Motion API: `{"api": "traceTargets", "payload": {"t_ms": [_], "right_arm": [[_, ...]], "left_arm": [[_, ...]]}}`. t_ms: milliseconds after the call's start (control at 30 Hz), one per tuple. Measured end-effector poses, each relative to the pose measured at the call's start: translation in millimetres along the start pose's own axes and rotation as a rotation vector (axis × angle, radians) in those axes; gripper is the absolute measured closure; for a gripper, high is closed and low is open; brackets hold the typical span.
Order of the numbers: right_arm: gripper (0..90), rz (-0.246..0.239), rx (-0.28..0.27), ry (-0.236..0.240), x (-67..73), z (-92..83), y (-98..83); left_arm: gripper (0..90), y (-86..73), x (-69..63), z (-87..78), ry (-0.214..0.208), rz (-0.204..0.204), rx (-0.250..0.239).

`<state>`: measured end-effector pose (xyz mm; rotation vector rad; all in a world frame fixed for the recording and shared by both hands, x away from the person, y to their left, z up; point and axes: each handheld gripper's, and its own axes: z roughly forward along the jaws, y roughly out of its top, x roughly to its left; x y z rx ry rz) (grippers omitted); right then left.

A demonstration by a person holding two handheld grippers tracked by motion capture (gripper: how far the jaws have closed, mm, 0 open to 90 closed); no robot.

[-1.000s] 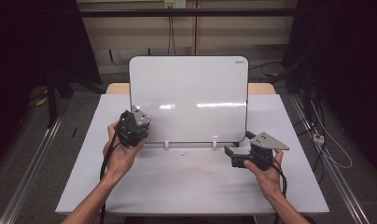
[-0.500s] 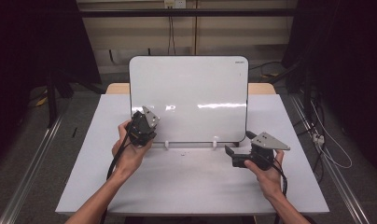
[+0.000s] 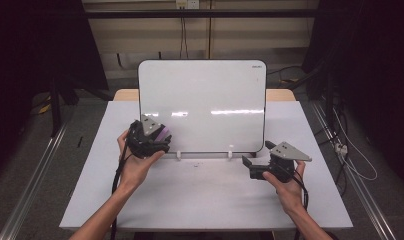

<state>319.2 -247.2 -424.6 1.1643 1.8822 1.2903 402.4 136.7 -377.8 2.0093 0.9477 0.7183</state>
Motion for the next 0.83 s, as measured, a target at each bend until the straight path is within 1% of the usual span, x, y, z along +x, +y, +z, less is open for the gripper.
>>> {"api": "traceTargets", "payload": {"t_ms": [33, 67, 100, 167, 200, 267, 333, 400, 433, 500, 533, 567, 633, 700, 767, 833], "right_arm": [[4.0, 0.000, 0.002, 0.000, -0.5, -0.1, -0.3], [4.0, -0.002, 0.006, -0.006, -1.1, -0.2, -0.5], [4.2, -0.003, 0.010, -0.013, -1.4, -0.4, -0.9], [4.2, -0.006, 0.019, -0.019, -2.2, -1.4, -2.3], [4.2, -0.010, 0.025, -0.023, -3.2, -2.6, -3.8], [4.2, -0.002, 0.035, -0.032, -5.4, -5.5, -6.7], [4.7, -0.002, 0.038, -0.045, -6.7, -9.5, -8.9], [4.8, -0.001, 0.042, -0.049, -7.5, -13.7, -10.8], [4.8, 0.000, 0.045, -0.047, -7.8, -15.5, -12.1], [5.7, -0.003, 0.055, -0.064, -8.0, -18.6, -15.6], [5.6, 0.000, 0.055, -0.062, -8.5, -20.1, -17.9], [5.1, 0.006, 0.057, -0.067, -9.0, -21.6, -20.0], [5.8, 0.023, 0.047, -0.073, -10.1, -22.8, -23.6], [5.8, 0.030, 0.048, -0.076, -9.8, -22.8, -25.2], [5.8, 0.030, 0.042, -0.073, -9.0, -23.4, -24.2], [5.8, 0.031, 0.039, -0.076, -9.1, -23.7, -23.2]], "left_arm": [[14.9, -2.2, 2.9, -3.6, -0.009, -0.016, -0.013], [13.1, -4.9, 5.1, -7.5, -0.020, -0.052, -0.029], [10.3, -8.2, 7.3, -12.2, -0.038, -0.081, -0.044], [7.6, -16.3, 10.0, -21.0, -0.059, -0.139, -0.084], [7.1, -21.3, 11.3, -25.8, -0.070, -0.151, -0.100], [3.9, -33.1, 12.6, -34.7, -0.100, -0.176, -0.122], [4.1, -46.2, 13.9, -44.0, -0.125, -0.202, -0.121], [4.2, -57.9, 13.9, -54.0, -0.116, -0.200, -0.140], [4.2, -63.6, 14.2, -58.8, -0.108, -0.201, -0.143], [4.1, -74.6, 14.7, -66.7, -0.083, -0.214, -0.142], [4.2, -80.2, 14.8, -69.9, -0.065, -0.223, -0.142], [4.2, -85.7, 14.6, -72.2, -0.057, -0.235, -0.142], [4.1, -95.5, 13.3, -74.0, -0.043, -0.244, -0.144], [4.1, -99.7, 12.6, -74.8, -0.050, -0.250, -0.140], [4.0, -100.2, 13.9, -75.9, -0.043, -0.252, -0.154], [4.1, -98.9, 15.7, -75.7, -0.048, -0.253, -0.150]]}}
